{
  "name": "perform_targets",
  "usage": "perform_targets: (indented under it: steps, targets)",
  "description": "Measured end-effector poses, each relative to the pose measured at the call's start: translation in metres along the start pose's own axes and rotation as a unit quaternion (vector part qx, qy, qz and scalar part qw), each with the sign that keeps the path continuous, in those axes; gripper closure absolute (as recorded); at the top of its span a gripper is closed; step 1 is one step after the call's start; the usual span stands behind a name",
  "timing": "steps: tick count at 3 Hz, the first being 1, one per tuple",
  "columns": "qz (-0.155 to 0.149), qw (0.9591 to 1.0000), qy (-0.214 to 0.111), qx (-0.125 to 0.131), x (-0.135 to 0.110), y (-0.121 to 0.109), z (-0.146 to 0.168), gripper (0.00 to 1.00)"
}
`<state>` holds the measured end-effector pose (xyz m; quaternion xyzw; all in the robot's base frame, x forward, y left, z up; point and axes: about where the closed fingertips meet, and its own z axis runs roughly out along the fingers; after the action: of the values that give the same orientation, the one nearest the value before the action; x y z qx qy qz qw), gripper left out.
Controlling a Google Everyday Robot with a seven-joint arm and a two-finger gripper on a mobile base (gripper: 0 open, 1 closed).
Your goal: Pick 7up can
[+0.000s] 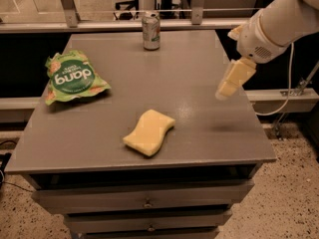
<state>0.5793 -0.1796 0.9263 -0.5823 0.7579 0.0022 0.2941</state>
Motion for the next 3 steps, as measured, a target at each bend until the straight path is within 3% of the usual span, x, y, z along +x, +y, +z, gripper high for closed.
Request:
perform_targets:
  steps: [1, 2, 3]
  targets:
    - [0.021, 0.9981, -0.056, 0.015, -0.020, -0.031, 0.034, 0.00]
    - [0.039, 0.9909, -0.126, 0.027, -0.056, -0.057, 0.054, 0.00]
    - [0.040, 0.9906, -0.128, 0.027, -0.057, -0.057, 0.056, 0.00]
